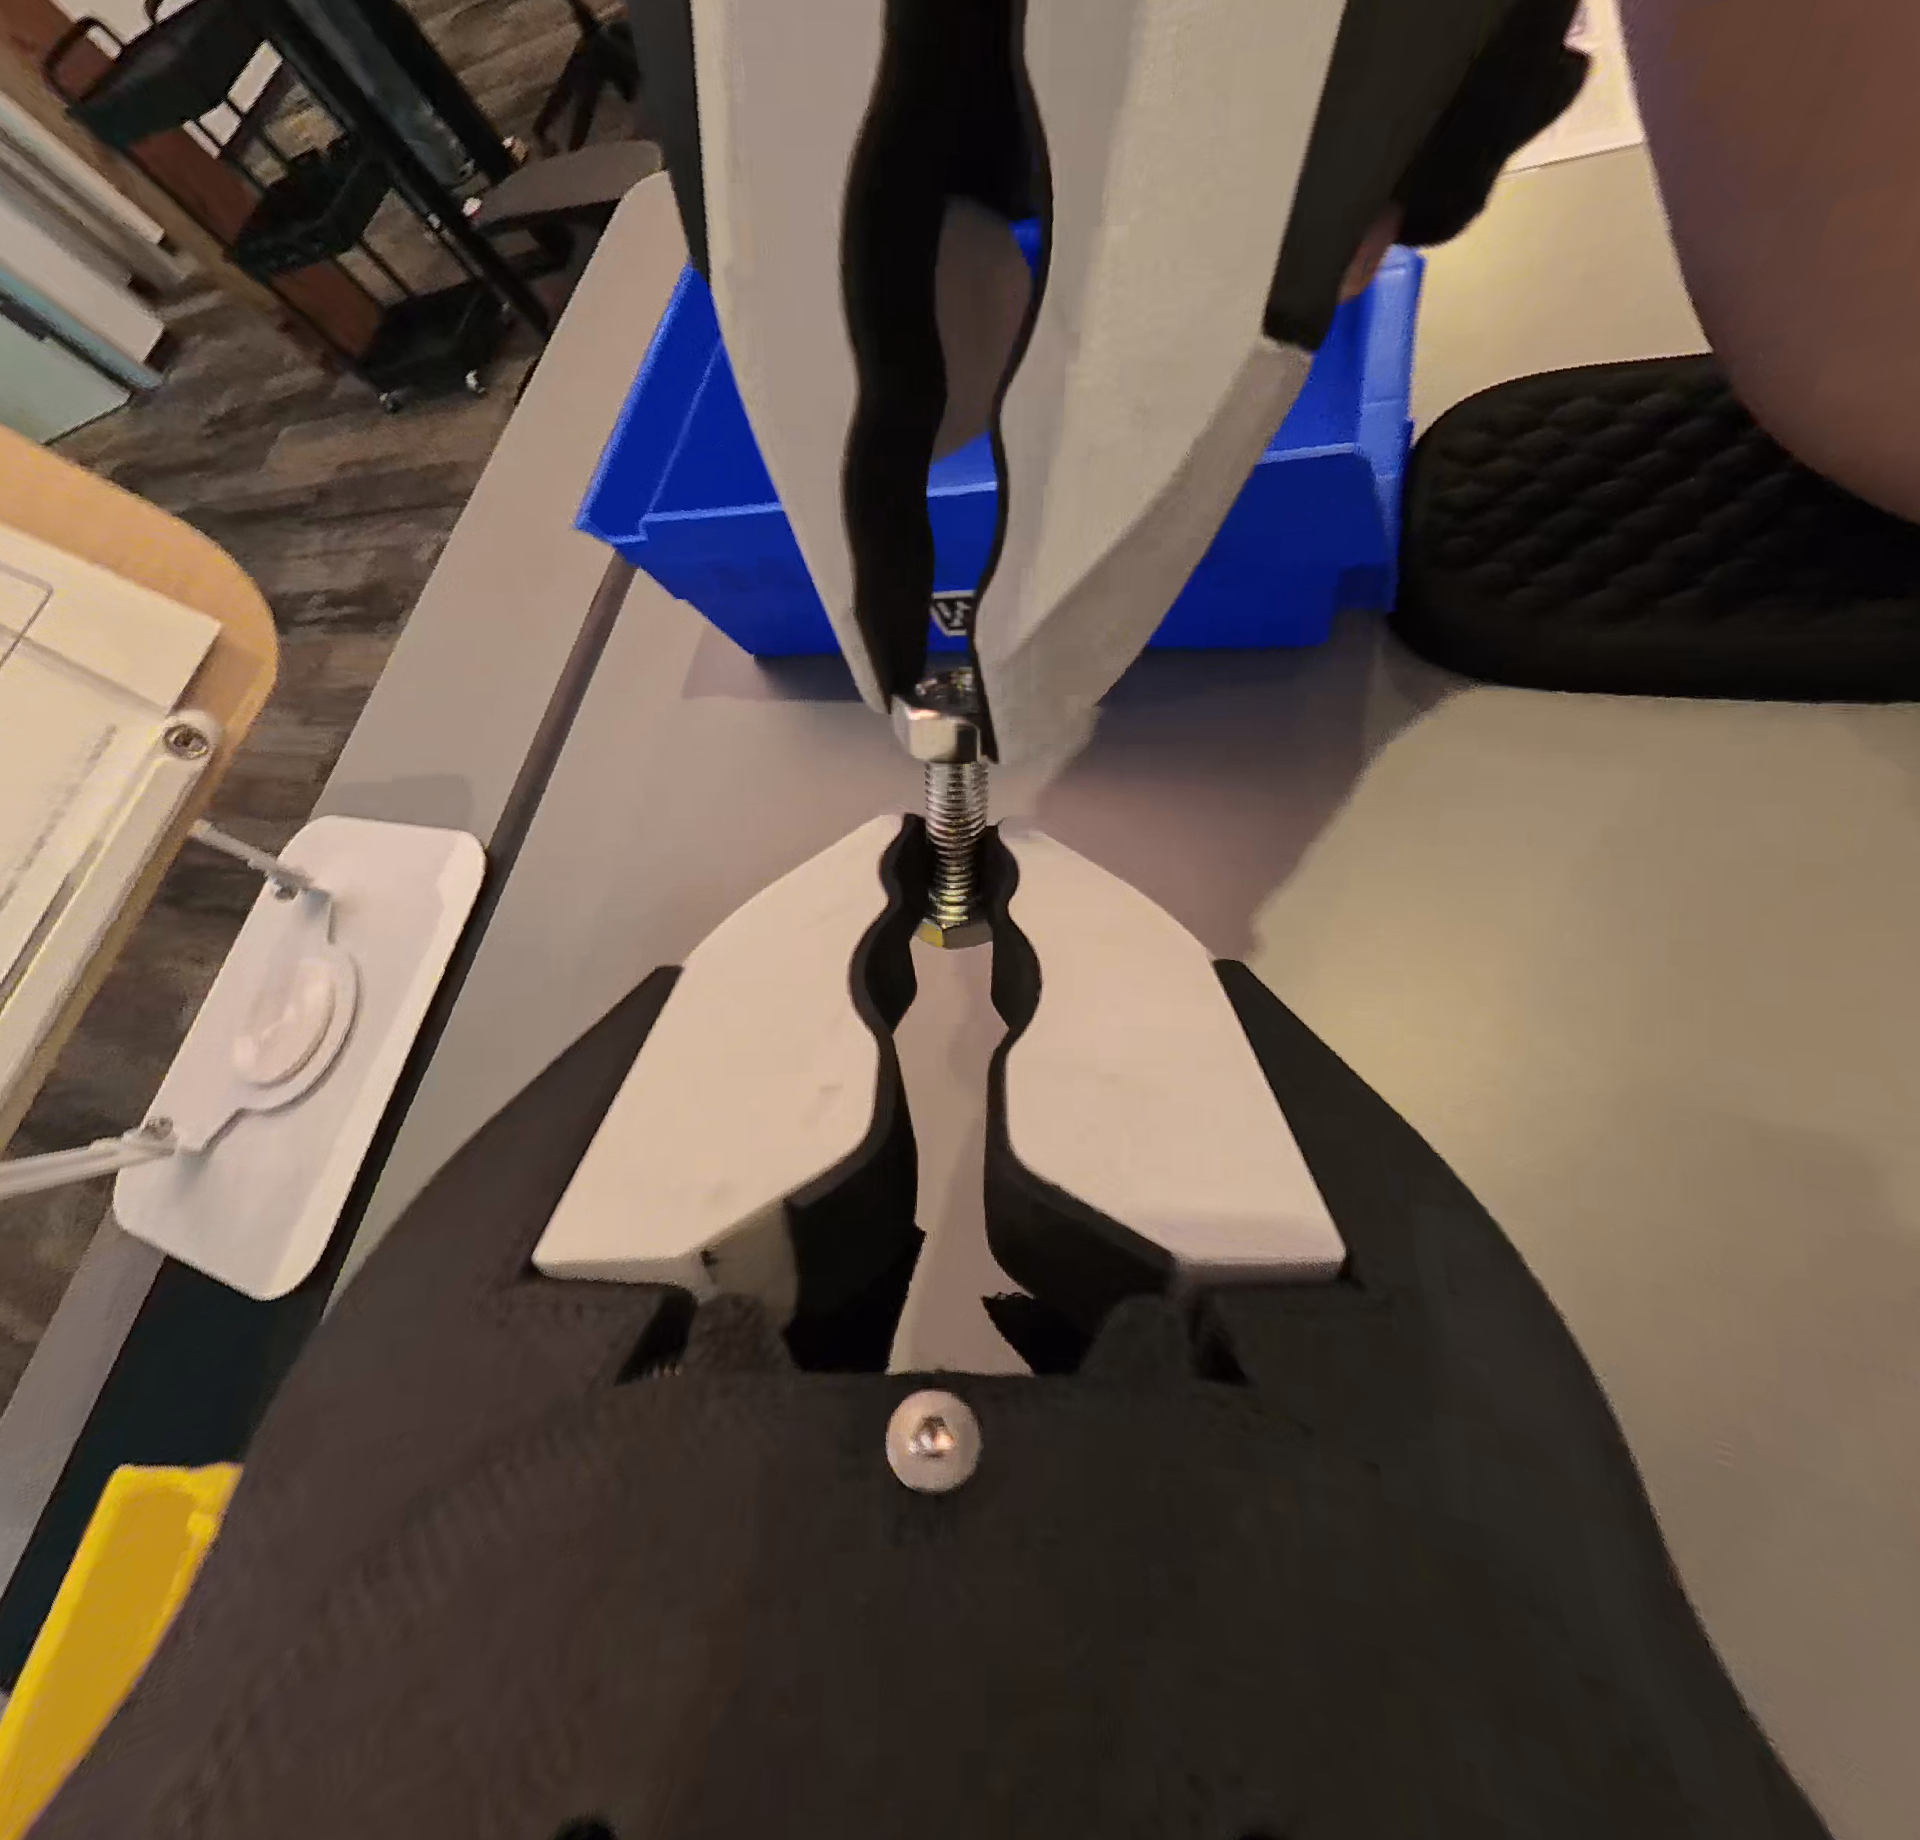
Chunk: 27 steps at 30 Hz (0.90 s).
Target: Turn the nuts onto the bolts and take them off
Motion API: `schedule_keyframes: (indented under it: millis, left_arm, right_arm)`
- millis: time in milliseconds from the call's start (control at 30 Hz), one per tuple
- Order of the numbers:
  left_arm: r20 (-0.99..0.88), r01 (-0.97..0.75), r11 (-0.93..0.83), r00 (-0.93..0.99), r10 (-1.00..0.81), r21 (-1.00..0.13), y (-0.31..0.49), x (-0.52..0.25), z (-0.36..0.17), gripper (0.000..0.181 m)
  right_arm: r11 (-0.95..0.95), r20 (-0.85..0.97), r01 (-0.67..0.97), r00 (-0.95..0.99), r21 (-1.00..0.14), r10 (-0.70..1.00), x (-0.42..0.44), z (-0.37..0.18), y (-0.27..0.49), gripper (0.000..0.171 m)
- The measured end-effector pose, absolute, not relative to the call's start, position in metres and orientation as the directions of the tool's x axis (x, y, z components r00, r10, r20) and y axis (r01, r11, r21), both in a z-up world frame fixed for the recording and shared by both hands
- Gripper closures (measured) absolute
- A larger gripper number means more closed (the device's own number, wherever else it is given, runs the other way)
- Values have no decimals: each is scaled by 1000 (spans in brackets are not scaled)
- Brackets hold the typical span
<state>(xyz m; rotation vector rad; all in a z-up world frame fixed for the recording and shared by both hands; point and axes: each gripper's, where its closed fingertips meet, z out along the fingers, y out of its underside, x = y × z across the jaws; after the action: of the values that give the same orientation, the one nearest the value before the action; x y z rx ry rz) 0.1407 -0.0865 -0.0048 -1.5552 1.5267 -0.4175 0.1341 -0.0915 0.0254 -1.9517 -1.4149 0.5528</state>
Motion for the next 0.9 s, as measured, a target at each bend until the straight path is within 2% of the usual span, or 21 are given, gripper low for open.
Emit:
schedule_keyframes:
  millis: [233, 400, 667, 767, 833, 900]
  left_arm:
    - [-405, -686, 107, 291, -867, -720, -67, 126, -4, 172]
    - [-408, -672, 93, 328, -852, -734, -62, 120, 3, 172]
    - [-340, -580, 83, 350, -873, -811, -65, 116, 23, 172]
    - [-348, -572, 87, 366, -863, -816, -62, 112, 27, 172]
    - [-319, -540, 76, 372, -872, -839, -63, 111, 33, 172]
    - [-263, -475, 59, 377, -888, -878, -65, 109, 42, 172]
  right_arm:
    - [-420, -143, 523, 489, -742, 861, 123, 26, -74, 153]
    - [-478, -249, 417, 494, -773, 833, 116, 34, -68, 153]
    - [-399, -212, 365, 456, -841, 864, 106, 52, -71, 152]
    - [-343, -170, 346, 443, -873, 880, 104, 62, -72, 140]
    - [-234, -85, 316, 422, -919, 903, 103, 75, -70, 126]
    - [-91, 40, 307, 396, -947, 918, 103, 87, -69, 122]
